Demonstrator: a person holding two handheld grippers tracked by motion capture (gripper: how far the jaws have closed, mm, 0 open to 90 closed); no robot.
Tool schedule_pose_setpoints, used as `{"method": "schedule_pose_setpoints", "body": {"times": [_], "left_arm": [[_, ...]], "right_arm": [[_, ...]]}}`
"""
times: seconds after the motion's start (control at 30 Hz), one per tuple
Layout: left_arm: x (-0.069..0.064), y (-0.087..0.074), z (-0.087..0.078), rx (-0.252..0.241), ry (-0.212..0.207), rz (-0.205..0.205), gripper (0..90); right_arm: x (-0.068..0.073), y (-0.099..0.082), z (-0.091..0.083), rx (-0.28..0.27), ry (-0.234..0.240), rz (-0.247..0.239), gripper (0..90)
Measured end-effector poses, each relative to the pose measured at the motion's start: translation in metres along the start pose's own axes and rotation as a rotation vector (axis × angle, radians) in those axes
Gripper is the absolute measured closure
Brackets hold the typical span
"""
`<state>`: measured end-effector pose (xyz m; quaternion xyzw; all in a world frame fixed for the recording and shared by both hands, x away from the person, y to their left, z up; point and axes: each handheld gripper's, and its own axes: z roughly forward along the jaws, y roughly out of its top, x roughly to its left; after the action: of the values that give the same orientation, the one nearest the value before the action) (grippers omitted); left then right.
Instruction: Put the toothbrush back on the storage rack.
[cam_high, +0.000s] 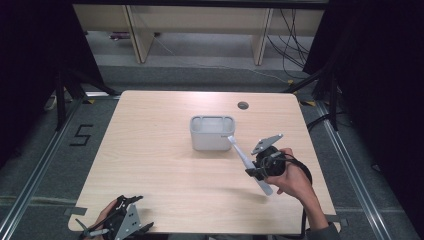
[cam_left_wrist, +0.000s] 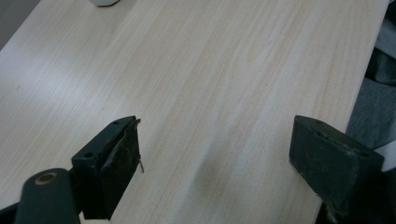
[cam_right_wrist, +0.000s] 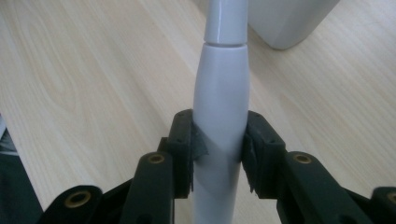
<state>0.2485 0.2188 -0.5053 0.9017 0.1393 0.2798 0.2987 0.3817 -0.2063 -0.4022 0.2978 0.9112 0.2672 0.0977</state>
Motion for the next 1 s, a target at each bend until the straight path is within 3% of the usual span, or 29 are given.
{"method": "schedule_pose_setpoints", "body": {"times": [0.07, 0.13, 0.17, 0.27, 0.33, 0.43, 0.73, 0.77, 1.0], "left_arm": [[0.000, 0.000, 0.000, 0.000, 0.000, 0.000, 15.8], [0.000, 0.000, 0.000, -0.001, 0.000, -0.002, 15.8], [0.000, 0.000, 0.000, -0.001, -0.001, -0.002, 15.9], [0.000, 0.000, 0.001, -0.001, -0.001, -0.001, 15.8], [0.000, 0.000, 0.000, -0.001, -0.001, 0.000, 15.8], [0.000, 0.000, 0.000, -0.004, 0.001, -0.001, 15.8], [0.000, 0.000, 0.000, 0.002, -0.002, 0.001, 15.9], [0.000, 0.000, 0.000, 0.001, -0.003, 0.001, 15.8], [0.000, 0.000, 0.000, -0.001, -0.004, -0.001, 15.8]], "right_arm": [[0.000, 0.000, 0.000, -0.012, -0.016, 0.015, 66.9], [-0.003, 0.001, -0.001, -0.070, 0.004, 0.024, 66.9], [-0.005, 0.001, 0.001, -0.122, -0.018, -0.004, 66.9], [-0.007, 0.004, -0.001, -0.172, -0.007, 0.014, 66.9], [-0.008, 0.006, -0.002, -0.216, -0.035, 0.031, 66.9], [-0.011, 0.010, -0.004, -0.284, -0.042, 0.059, 66.9], [-0.013, 0.023, -0.005, -0.462, -0.097, 0.055, 66.9], [-0.013, 0.025, -0.007, -0.451, -0.082, 0.059, 66.9], [-0.013, 0.039, -0.003, -0.515, -0.074, 0.080, 66.9]]}}
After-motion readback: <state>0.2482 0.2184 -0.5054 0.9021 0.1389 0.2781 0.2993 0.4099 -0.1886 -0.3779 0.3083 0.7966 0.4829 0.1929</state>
